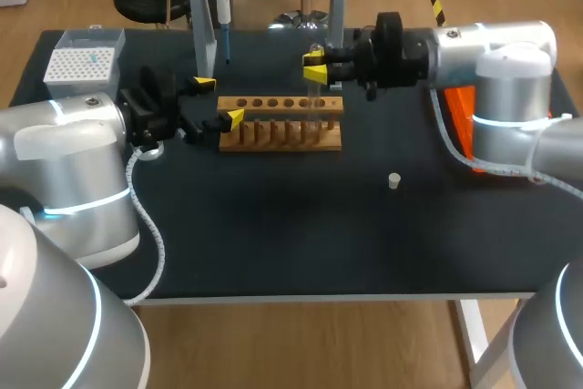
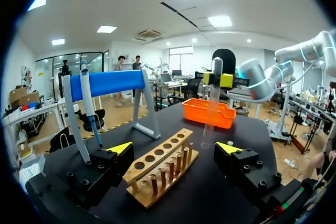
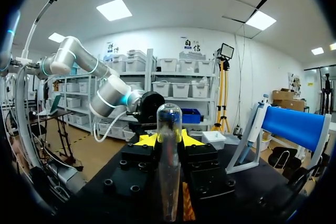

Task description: Invert the test tube, pick up the pipette, mount the tip to pipette, aspirate from beaker and dispense into the tube, eject the tip, return the pipette, and cap with the stopper.

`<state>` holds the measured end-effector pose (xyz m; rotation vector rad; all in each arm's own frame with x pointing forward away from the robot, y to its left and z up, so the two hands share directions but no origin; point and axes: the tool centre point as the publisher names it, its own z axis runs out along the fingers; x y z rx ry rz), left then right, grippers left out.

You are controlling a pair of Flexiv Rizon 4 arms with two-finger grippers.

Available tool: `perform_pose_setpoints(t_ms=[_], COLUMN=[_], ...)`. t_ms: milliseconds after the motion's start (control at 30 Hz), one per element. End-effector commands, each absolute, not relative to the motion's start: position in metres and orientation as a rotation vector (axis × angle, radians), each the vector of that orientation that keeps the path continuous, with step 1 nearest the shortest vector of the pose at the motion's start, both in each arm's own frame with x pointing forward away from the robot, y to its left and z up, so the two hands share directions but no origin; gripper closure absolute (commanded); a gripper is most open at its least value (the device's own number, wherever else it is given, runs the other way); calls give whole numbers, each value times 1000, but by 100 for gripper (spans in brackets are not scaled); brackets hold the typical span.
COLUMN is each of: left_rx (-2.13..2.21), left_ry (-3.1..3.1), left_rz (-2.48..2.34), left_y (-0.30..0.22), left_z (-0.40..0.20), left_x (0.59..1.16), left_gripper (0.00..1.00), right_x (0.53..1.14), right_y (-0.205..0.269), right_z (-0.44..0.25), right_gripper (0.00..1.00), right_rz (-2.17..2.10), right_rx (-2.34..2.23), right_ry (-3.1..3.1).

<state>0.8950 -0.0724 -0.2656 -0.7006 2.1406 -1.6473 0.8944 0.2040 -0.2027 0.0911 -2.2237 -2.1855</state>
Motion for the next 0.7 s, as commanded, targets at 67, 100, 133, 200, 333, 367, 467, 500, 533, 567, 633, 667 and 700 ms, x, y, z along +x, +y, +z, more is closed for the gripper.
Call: perform_pose_setpoints(t_ms=[67,100,133,200,333,367,467,500,533,567,633,667,700], left_rx=[-701,-701,-701,-701,-701,-701,-701,-701,-701,-701,-701,-701,-701], left_ry=[2137,2137,2137,2137,2137,2137,2137,2137,2137,2137,2137,2137,2137], left_rz=[-1647,-1647,-1647,-1647,-1647,-1647,-1647,-1647,-1647,-1647,-1647,-1647,-1647], left_y=[-74,-74,-74,-74,-74,-74,-74,-74,-74,-74,-74,-74,-74], left_z=[-267,-267,-267,-267,-267,-267,-267,-267,-267,-267,-267,-267,-267], left_x=[895,895,895,895,895,895,895,895,895,895,895,895,895], left_gripper=[0,0,0,0,0,0,0,0,0,0,0,0,0], right_x=[879,877,875,875,875,875,875,875,875,875,875,875,875], right_y=[195,194,192,192,192,192,192,192,192,192,192,192,192], right_z=[-197,-196,-194,-194,-194,-194,-194,-194,-194,-194,-194,-194,-194], right_gripper=[100,100,100,100,100,100,100,100,100,100,100,100,100], right_rz=[-2191,-2190,-2191,-2191,-2191,-2191,-2191,-2191,-2191,-2191,-2191,-2191,-2191], right_rx=[68,67,66,66,66,66,66,66,66,66,66,66,66], right_ry=[-2252,-2255,-2248,-2248,-2248,-2248,-2248,-2248,-2248,-2248,-2248,-2248,-2248])
